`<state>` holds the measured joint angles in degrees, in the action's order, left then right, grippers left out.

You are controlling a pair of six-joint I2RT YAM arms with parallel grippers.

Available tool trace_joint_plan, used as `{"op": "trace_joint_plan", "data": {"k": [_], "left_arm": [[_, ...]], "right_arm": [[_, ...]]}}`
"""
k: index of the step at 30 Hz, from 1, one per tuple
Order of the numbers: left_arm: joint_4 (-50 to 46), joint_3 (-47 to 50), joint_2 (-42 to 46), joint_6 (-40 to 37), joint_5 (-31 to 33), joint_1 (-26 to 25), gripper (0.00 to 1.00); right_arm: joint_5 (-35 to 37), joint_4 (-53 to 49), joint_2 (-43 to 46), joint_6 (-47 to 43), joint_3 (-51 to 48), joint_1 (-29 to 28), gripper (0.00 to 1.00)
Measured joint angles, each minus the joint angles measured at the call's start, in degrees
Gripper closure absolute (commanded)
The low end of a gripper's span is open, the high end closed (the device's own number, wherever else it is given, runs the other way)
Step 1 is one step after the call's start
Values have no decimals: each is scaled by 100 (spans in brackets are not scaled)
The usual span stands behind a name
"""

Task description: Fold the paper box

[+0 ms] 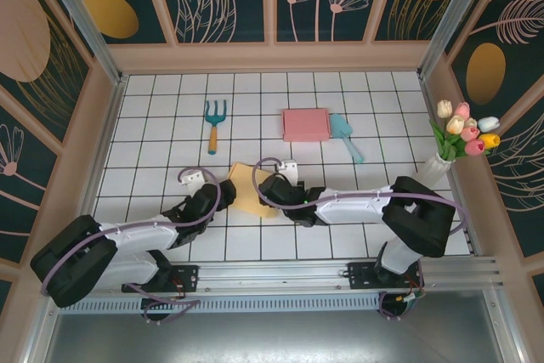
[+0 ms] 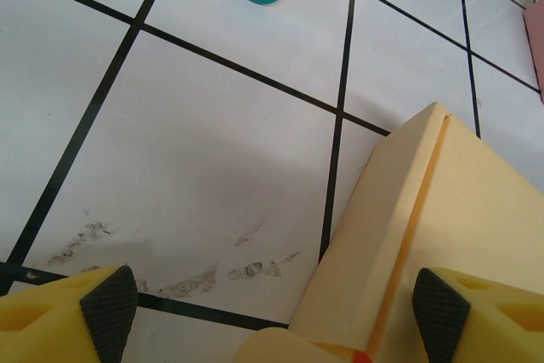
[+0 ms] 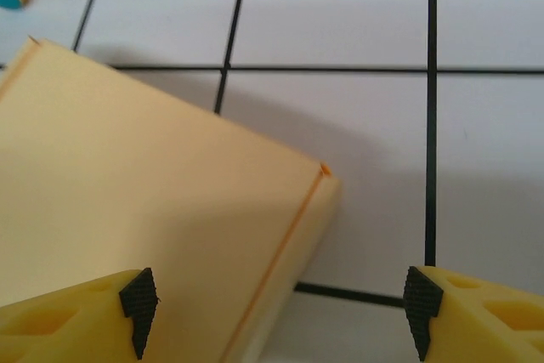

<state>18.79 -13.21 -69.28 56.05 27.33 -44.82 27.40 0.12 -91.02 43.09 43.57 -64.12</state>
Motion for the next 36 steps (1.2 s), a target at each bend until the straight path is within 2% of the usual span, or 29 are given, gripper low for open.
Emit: {"op": "trace_joint_plan", "data": {"k": [7, 13, 15, 21, 25, 33, 36], "left_arm": [[-46, -2, 39, 13, -55, 0, 13], [-485, -146, 699, 111, -153, 0, 9], [-623, -214, 979, 216, -214, 0, 2], [-1305, -573, 1314, 723, -551, 0, 1], [-1790, -835, 1300, 815, -715, 0, 2], [-2118, -1370, 634, 103, -785, 0, 2], [-2111, -1386, 232, -37, -890, 0, 7]], "right_arm": [[-382, 603, 0, 249, -363, 190, 22], [-485, 997, 4, 275, -557, 258, 23], [-496, 1075, 24, 271, -614, 260, 23], [-551, 1392, 79, 243, -813, 269, 23], [-612, 1473, 79, 223, -848, 297, 23], [-669, 1491, 79, 181, -852, 330, 23], [-678, 1497, 85, 179, -861, 334, 23]]}}
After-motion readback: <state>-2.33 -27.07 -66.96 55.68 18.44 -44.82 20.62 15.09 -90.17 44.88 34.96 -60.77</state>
